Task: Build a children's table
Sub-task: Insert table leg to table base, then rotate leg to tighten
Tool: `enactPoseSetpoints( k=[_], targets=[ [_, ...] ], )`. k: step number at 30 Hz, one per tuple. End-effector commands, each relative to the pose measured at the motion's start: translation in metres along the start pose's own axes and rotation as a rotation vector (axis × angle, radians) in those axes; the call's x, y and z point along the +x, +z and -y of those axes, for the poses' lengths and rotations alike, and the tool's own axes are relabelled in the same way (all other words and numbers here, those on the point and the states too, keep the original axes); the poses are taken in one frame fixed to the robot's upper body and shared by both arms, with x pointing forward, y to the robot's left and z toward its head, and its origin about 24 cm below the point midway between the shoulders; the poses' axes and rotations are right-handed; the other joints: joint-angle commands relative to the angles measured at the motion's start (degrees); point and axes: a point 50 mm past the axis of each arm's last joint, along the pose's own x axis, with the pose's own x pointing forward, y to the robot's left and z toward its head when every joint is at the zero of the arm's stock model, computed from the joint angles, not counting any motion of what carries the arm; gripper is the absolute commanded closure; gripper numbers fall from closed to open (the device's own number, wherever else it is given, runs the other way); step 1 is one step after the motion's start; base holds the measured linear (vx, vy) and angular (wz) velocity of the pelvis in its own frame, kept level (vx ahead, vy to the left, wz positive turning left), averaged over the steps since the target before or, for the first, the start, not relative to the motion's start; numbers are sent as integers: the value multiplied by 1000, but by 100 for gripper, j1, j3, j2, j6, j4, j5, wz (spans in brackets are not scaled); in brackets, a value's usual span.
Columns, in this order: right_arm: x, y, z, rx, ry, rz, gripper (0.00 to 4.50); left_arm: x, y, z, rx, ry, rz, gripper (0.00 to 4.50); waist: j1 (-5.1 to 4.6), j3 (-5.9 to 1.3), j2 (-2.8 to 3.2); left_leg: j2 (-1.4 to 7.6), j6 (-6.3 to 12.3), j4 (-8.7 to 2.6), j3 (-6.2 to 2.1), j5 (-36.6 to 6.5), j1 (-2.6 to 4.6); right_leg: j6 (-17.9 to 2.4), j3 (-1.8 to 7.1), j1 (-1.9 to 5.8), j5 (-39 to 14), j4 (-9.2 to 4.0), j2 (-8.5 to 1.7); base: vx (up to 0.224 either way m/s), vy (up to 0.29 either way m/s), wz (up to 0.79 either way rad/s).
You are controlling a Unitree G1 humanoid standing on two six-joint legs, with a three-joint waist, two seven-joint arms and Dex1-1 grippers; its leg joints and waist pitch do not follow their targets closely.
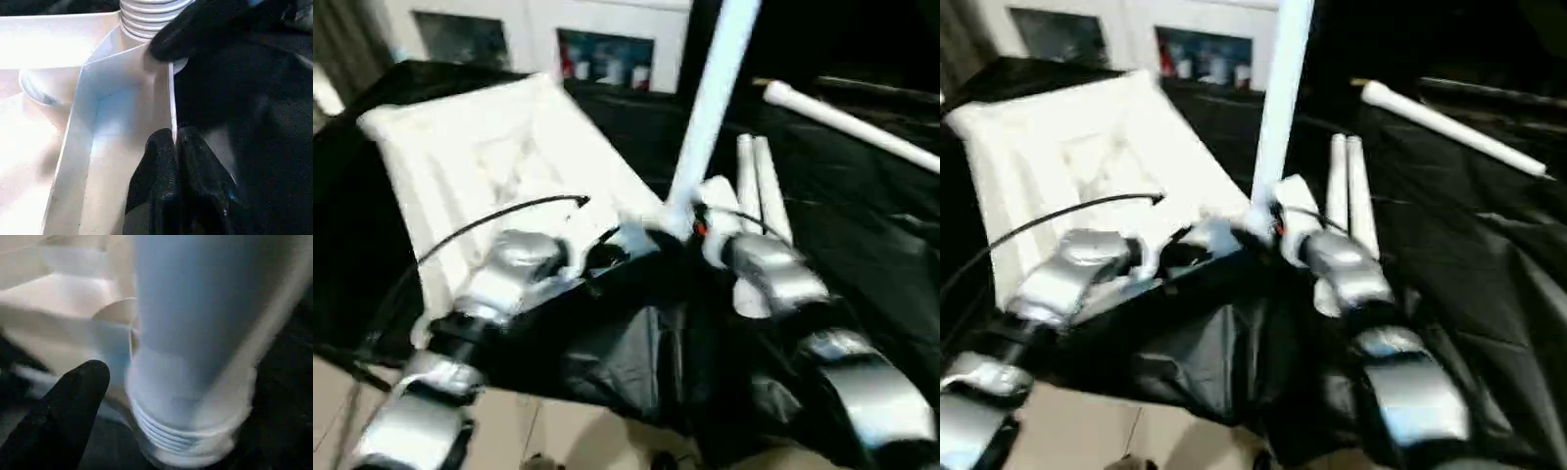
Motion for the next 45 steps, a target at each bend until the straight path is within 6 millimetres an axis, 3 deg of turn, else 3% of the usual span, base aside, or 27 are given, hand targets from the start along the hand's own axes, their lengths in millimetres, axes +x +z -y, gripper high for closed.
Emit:
enactPoseSetpoints(
  k=[1, 4, 6, 8, 9, 11, 15, 18, 23, 35, 45],
  targets=[
    [-8, 7, 0, -20, 78, 29, 6, 0, 15, 11, 80, -130, 95, 450, 45, -474, 46, 178, 1213, -227, 7, 372, 14, -1655, 348, 540, 657, -140, -482, 0, 0, 0],
    [-18, 9, 0, -30, 121, 47, 6, -4, 11, 12, 109, -159, 73, 450, 95, -459, 78, 206, 965, -239, 14, 26, 18, -1578, 350, 507, 133, -178, -494, 0, 0, 0],
    [-30, 11, -2, -45, 182, 52, 6, -9, 7, 11, 117, -171, 63, 450, 126, -421, 69, 203, 686, -269, 16, -417, 31, -1386, 360, 504, -499, -257, -488, 0, 0, 0],
    [-37, 9, -4, -74, 219, 40, 6, -11, 5, 9, 117, -173, 62, 450, 158, -413, 82, 200, 541, -274, 17, -582, 45, -1269, 370, 495, -809, -288, -493, 0, 0, 0],
    [-39, 8, -5, -78, 236, 32, 6, -12, 5, 9, 117, -176, 63, 450, 173, -413, 63, 174, 407, -280, 10, -684, 35, -1118, 377, 509, -1048, -318, -488, 0, 0, 0],
    [-42, 7, -6, -80, 250, 26, 6, -13, 5, 8, 118, -180, 63, 450, 167, -424, 55, 151, 348, -281, -2, -681, 16, -1013, 371, 520, -1195, -335, -489, 0, 0, 0],
    [-46, 2, -10, -104, 274, -1, 6, -14, 4, 9, 125, -205, 68, 450, 179, -458, 34, 130, 369, -258, -18, -358, -22, -952, 369, 541, -952, -294, -474, 0, 0, 0],
    [-47, 2, -12, -115, 281, -17, 6, -15, 4, 10, 127, -214, 69, 450, 170, -477, 40, 134, 434, -244, -19, -216, -20, -1082, 361, 534, -547, -239, -463, 0, 0, 0],
    [-46, 2, -11, -107, 249, -9, 6, -15, 4, 10, 130, -220, 69, 450, 187, -480, 45, 130, 463, -233, -15, -205, -15, -1161, 361, 536, -441, -225, -465, 0, 0, 0],
    [-46, -4, -13, -123, 248, -41, 113, -16, 1, 10, 130, -219, 60, 450, 208, -516, 33, 119, 470, -202, -19, -77, -29, -1152, 355, 561, -284, -182, -461, 0, 0, 0],
    [-44, -7, -15, -136, 259, -61, 176, -16, 0, 9, 130, -209, 59, 450, 240, -522, 20, 116, 417, -185, -18, -147, -32, -1053, 357, 555, -534, -190, -466, 0, 0, 0]
  ],
)
